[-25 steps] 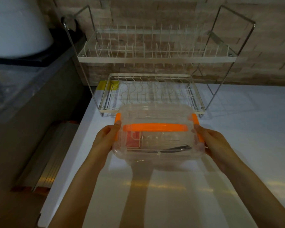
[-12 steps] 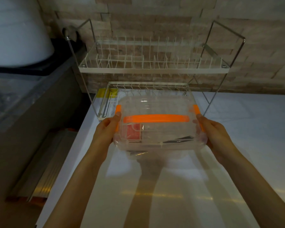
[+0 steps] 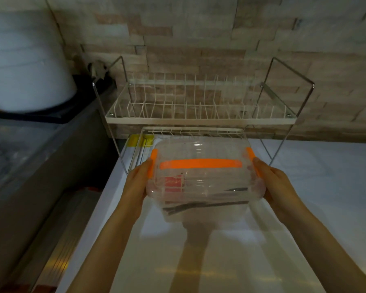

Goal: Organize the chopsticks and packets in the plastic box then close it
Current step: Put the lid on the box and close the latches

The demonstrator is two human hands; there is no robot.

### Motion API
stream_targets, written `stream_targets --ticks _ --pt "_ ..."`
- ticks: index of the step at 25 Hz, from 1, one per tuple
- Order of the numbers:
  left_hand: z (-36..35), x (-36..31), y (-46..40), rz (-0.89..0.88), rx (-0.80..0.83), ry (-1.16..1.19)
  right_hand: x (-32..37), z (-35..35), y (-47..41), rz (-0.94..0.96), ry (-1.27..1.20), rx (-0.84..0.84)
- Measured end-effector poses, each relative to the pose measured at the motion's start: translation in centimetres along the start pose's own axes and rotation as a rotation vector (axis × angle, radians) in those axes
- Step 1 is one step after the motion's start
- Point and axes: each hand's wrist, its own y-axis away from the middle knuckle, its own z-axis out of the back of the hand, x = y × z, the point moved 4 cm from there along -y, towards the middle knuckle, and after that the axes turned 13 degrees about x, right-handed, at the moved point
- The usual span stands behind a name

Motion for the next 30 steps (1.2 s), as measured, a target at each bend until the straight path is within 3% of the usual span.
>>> stream_targets --ticks 14,20,30 --pt "-0.5 -2.3 -3.0 -0.075 0.103 0.051 1.0 0.4 -4.0 0.056 -0.075 0.014" --pt "-0.2 -2.0 -6.5 -0.053 0.134 0.082 0.9 0.0 -6.9 0.066 -0.181 0.096" --pt "0.6 -2.3 -11.5 0.006 0.115 0.183 1.6 -0.1 -12.0 -0.008 -0.245 -0.008"
